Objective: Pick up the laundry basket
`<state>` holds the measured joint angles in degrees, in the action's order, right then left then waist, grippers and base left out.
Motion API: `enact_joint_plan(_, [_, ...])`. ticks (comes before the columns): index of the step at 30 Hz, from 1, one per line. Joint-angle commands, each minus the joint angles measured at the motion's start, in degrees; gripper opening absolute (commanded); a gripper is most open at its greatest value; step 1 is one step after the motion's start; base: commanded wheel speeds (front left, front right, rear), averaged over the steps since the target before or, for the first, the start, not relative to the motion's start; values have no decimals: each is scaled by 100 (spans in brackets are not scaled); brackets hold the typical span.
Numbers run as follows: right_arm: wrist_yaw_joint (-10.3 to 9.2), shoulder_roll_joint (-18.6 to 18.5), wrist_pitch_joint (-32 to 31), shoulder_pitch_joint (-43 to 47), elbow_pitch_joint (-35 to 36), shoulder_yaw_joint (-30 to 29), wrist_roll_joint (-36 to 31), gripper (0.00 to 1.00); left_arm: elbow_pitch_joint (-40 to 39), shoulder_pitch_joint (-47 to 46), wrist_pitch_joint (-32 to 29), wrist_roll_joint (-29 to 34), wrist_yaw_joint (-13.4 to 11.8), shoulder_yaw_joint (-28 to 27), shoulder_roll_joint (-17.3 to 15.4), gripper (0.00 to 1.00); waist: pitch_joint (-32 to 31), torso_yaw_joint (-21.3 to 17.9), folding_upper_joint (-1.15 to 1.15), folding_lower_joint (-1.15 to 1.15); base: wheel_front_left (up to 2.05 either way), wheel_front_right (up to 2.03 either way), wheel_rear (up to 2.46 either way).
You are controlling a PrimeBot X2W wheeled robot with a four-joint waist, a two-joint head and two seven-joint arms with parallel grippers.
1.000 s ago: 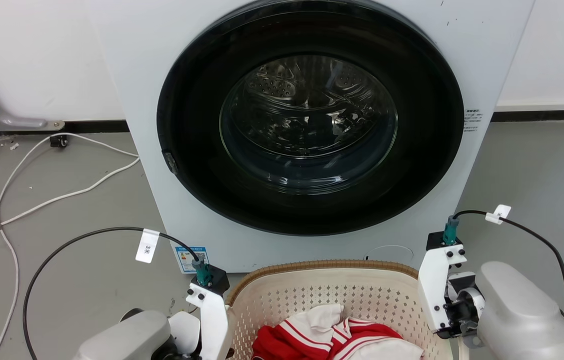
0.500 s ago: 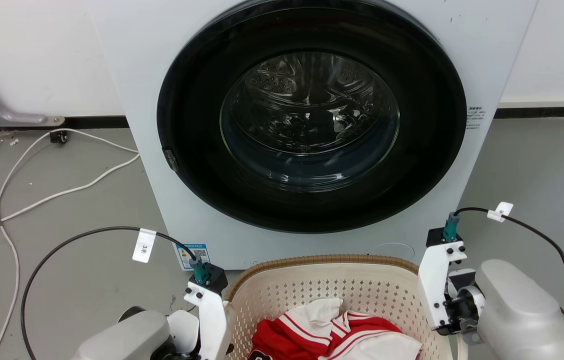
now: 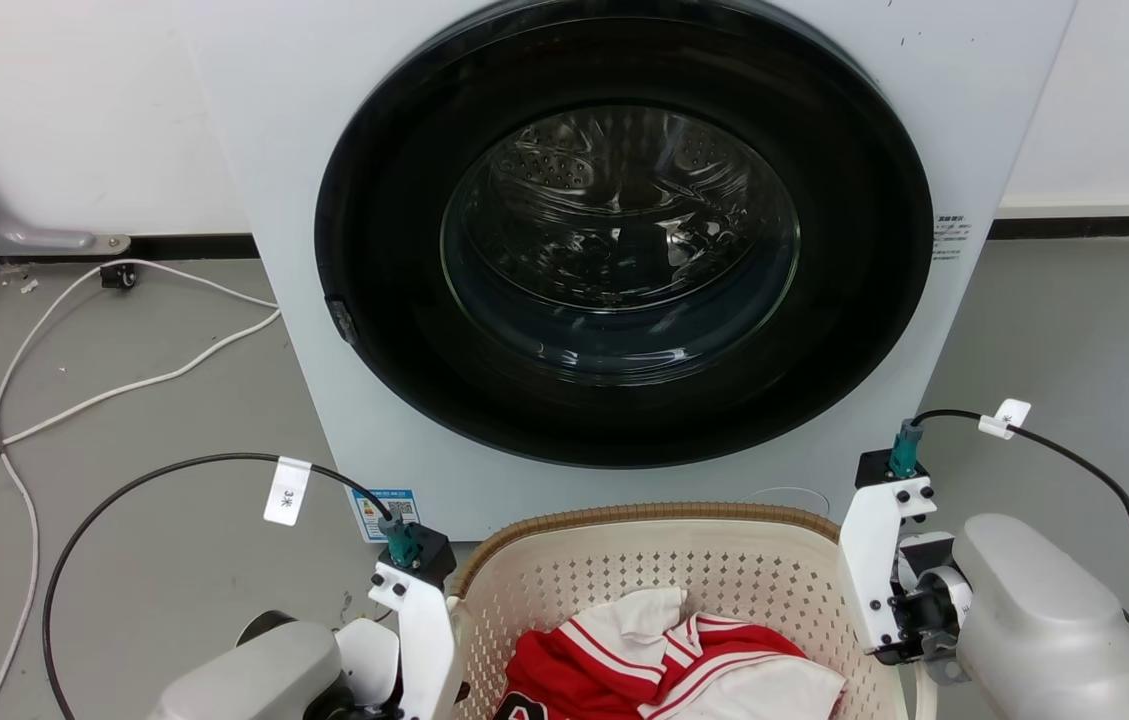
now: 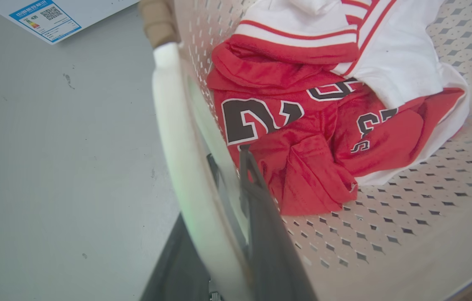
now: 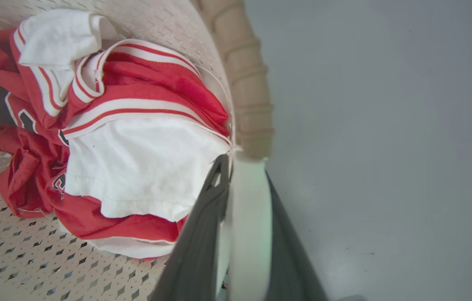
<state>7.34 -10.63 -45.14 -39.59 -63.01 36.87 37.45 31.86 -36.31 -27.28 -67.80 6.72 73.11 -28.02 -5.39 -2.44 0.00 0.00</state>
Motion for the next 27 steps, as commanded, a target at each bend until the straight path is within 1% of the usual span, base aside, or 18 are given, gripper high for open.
enact_joint_plan(1, [26,-65,55,-127,-1,34,22,0,-44,47,-21,44,132,54,19,0,-2,0,0,0,0,0,0])
enact_joint_plan(20, [24,-75,119,-214,-201,187,117,0,-85,85,-172,-31,132,55,-22,0,-13,-4,0,0,0,0,0])
enact_joint_plan(27, [24,-63,151,-241,-258,249,136,0,-63,45,-103,14,132,55,-35,0,-12,-7,0,0,0,0,0])
